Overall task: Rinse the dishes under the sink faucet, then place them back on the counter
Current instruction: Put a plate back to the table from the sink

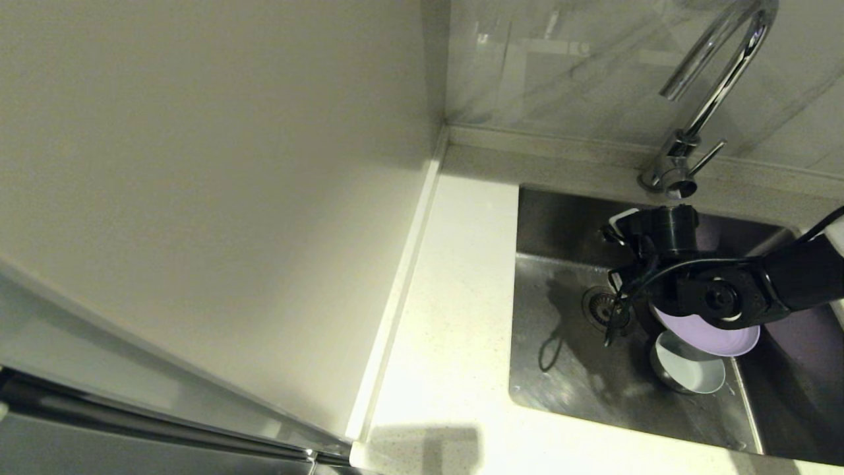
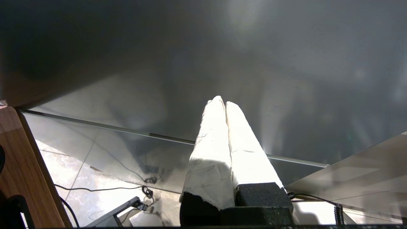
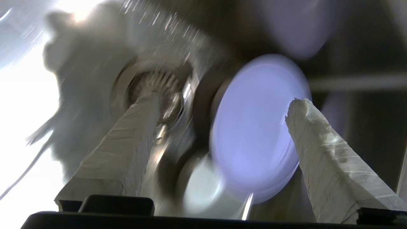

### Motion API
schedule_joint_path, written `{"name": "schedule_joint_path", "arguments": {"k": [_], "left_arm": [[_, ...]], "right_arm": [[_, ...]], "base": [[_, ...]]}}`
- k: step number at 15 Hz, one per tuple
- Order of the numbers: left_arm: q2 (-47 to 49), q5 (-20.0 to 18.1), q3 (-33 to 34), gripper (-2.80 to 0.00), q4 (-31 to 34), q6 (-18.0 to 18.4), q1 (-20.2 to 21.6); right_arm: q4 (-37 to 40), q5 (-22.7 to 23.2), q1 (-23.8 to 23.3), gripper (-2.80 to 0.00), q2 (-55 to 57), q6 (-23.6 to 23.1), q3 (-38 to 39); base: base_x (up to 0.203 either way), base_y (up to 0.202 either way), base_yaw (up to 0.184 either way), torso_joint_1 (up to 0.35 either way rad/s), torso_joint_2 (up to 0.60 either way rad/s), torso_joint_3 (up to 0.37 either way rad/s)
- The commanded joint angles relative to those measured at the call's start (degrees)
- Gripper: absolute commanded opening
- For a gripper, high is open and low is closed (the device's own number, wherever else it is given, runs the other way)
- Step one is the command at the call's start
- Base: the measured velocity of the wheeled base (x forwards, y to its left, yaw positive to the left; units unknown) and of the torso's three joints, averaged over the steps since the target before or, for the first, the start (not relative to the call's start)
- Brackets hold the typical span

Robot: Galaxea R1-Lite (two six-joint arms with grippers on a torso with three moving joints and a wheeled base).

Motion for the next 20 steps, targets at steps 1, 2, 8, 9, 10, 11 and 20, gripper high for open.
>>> {"name": "schedule_joint_path", "arguments": {"k": [1,2,8,9,10,11,20], "left_arm": [[0.00,0.00,0.18,-2.80,-0.02,-0.04,0.01],[0.00,0.00,0.18,-2.80,-0.02,-0.04,0.01],[0.00,0.00,0.18,-2.80,-0.02,-0.04,0.01],[0.00,0.00,0.18,-2.80,-0.02,-0.04,0.01],[0.00,0.00,0.18,-2.80,-0.02,-0.04,0.01],[0.00,0.00,0.18,-2.80,-0.02,-0.04,0.01],[0.00,0.00,0.18,-2.80,-0.02,-0.04,0.01]], "right_arm": [[-9.70,-0.21,-2.09,0.00,6.11,-6.42,-0.50],[-12.83,-0.20,-3.12,0.00,7.34,-9.16,-0.78],[-17.49,-0.22,-6.08,0.00,8.03,-16.62,-0.22],[-17.49,-0.22,-6.58,0.00,7.66,-18.00,0.53],[-17.49,-0.22,-7.32,0.00,7.33,-19.85,1.58],[-17.56,-0.22,-8.15,0.00,6.89,-21.70,2.51],[-17.48,-0.13,-10.66,0.00,8.85,-29.73,3.88]], "base": [[0.000,0.000,0.000,0.000,0.00,0.000],[0.000,0.000,0.000,0.000,0.00,0.000],[0.000,0.000,0.000,0.000,0.00,0.000],[0.000,0.000,0.000,0.000,0.00,0.000],[0.000,0.000,0.000,0.000,0.00,0.000],[0.000,0.000,0.000,0.000,0.00,0.000],[0.000,0.000,0.000,0.000,0.00,0.000]]}}
